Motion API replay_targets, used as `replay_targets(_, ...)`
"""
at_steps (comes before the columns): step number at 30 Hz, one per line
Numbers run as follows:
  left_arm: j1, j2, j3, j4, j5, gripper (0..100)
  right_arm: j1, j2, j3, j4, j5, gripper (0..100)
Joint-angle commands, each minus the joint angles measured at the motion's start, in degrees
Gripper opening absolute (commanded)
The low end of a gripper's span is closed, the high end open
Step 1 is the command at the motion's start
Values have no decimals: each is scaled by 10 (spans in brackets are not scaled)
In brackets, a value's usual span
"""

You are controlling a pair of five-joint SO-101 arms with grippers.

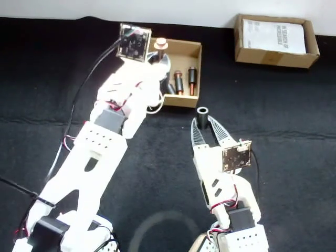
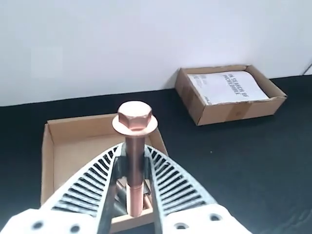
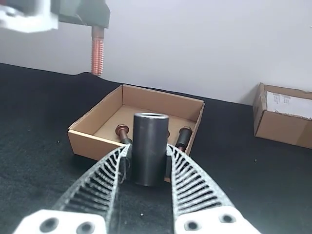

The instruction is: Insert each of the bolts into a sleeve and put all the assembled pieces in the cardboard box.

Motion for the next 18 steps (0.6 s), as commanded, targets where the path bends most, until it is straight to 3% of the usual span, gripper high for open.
replay_targets(1,36,-37,-4,-20,5,9,-14,0,75,-11,-4,7)
replay_targets(8,95,-68,-4,-16,90,9,-22,0,76,-10,-4,7)
replay_targets(18,108,-119,-4,125,149,9,-22,0,76,-10,-4,7)
